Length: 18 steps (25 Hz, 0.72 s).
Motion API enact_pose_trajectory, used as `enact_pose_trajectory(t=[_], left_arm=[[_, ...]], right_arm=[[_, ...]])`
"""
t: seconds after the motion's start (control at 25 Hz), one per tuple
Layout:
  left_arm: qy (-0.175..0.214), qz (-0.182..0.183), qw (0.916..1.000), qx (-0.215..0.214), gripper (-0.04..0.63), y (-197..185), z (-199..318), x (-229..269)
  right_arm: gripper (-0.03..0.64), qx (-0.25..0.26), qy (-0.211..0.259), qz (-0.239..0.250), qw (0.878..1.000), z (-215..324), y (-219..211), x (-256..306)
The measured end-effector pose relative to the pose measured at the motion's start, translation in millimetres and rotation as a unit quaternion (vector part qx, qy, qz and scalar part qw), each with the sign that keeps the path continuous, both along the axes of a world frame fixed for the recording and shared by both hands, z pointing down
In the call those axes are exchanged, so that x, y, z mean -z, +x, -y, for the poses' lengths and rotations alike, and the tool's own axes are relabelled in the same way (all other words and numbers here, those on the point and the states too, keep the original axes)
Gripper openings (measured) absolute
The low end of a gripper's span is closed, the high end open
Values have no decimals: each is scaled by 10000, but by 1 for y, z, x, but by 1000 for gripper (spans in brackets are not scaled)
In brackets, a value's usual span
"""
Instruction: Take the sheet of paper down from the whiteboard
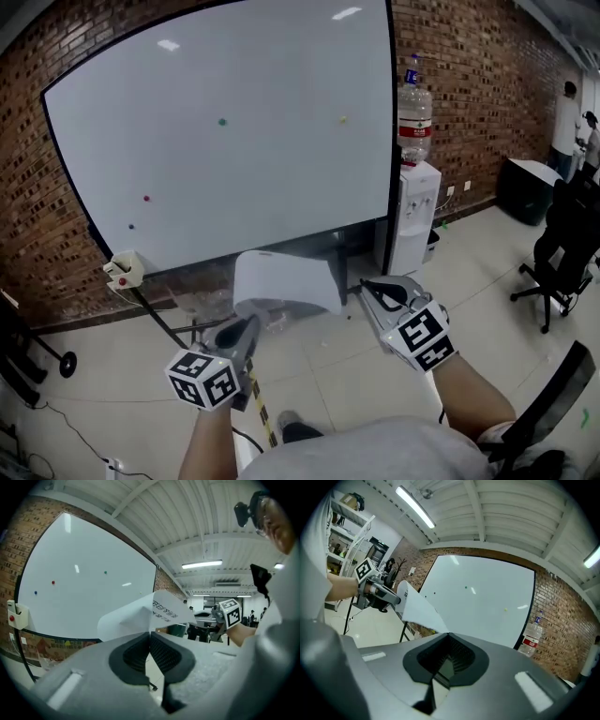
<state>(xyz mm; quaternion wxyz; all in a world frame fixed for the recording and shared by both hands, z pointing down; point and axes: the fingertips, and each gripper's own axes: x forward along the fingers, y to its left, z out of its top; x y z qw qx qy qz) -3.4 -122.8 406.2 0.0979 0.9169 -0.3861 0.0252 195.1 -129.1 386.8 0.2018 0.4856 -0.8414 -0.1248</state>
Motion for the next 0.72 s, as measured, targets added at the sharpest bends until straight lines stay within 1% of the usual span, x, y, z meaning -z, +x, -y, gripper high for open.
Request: enact_pose_trajectory(t=[0.16,0.28,0.44,0.72], left_arm=[[94,66,9998,141,2,15,-47,22],[135,115,9997,181,2,22,-72,34],[187,191,9995,144,2,30,-95,47],[246,207,9995,-64,2,24,-117,56]], right_arm=[[2,250,-41,233,9994,-50,6,11],[2,386,-85,339,9986,-74,5,18],[2,599,-185,494,9968,-99,-5,22],[2,792,-357,489,9950,-128,-39,16]])
